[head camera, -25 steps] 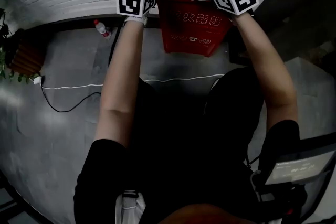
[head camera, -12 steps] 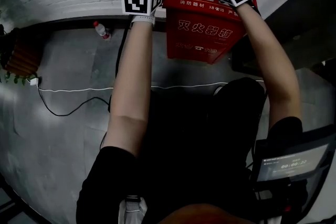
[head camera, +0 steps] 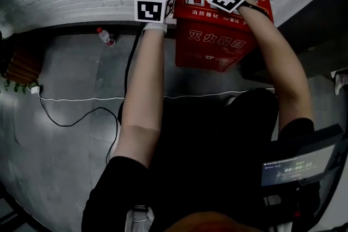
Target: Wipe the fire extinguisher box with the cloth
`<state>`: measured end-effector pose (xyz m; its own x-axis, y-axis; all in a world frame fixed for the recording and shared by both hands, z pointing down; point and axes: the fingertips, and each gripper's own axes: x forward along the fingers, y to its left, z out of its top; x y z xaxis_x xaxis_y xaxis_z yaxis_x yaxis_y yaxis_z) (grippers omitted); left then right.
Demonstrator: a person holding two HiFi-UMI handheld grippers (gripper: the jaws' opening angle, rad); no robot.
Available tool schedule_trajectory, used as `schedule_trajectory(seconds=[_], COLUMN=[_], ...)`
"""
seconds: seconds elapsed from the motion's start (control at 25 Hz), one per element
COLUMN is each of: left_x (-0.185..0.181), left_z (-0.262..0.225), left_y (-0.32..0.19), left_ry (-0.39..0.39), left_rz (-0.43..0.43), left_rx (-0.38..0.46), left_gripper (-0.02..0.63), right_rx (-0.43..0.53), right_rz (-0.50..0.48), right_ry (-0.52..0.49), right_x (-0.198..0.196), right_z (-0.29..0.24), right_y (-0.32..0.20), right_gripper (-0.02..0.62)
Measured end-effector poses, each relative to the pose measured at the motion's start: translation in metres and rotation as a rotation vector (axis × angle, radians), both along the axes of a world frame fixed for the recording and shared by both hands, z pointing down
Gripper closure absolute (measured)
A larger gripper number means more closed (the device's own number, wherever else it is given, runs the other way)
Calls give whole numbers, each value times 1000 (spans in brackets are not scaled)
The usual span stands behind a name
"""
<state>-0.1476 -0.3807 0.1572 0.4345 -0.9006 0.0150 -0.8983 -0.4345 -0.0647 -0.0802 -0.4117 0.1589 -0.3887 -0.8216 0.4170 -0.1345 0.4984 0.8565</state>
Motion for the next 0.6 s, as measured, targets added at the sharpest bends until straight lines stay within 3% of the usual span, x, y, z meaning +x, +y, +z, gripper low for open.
schedule_trajectory(seconds=[0.24,0.44,0.6], left_x=[2,0,5], left_z=[10,25,26], left_y=[-6,-16,-13], left_ry=[-14,-68,-44], left_rz=[13,4,30], left_rx=[-14,-33,-63], left_gripper=[606,606,606], right_rx=[139,173,182], right_rz=[-33,-64,-109], right_ry=[321,538,726], right_x=[-12,-14,-10], right_z=[32,55,78], right_y=[-17,-27,-28], right_gripper=[495,495,511])
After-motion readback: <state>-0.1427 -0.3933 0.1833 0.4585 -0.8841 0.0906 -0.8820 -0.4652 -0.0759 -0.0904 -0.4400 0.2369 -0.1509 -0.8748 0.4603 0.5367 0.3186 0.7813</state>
